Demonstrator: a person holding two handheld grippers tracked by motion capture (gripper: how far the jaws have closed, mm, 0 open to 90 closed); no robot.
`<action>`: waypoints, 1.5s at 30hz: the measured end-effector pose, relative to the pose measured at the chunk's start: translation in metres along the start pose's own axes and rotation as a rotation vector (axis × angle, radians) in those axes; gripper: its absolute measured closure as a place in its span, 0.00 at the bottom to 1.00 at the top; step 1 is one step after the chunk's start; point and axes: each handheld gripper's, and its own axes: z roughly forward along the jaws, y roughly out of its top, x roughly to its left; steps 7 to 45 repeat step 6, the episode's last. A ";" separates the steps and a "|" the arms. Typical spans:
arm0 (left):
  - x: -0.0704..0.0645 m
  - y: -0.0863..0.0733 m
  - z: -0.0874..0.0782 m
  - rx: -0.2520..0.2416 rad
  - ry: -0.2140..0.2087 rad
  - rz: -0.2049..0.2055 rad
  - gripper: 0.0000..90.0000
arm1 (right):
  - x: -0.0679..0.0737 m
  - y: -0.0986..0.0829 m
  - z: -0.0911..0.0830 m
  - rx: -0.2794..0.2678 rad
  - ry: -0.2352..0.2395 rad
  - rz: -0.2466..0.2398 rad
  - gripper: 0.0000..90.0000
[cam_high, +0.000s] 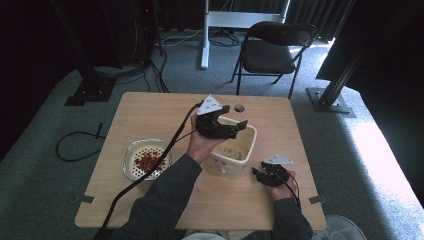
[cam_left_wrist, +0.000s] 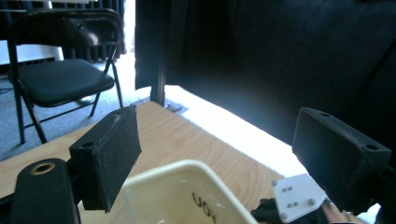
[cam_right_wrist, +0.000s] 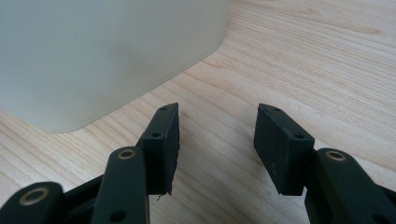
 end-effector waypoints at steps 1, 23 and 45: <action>0.000 0.003 -0.005 -0.005 0.002 -0.002 0.22 | 0.000 0.000 0.000 -0.001 0.000 0.000 0.55; 0.004 0.021 -0.039 0.015 0.061 -0.016 0.29 | 0.000 0.001 0.001 0.001 -0.001 0.005 0.52; 0.004 0.021 -0.039 0.015 0.061 -0.016 0.29 | 0.000 0.001 0.001 0.001 -0.001 0.005 0.52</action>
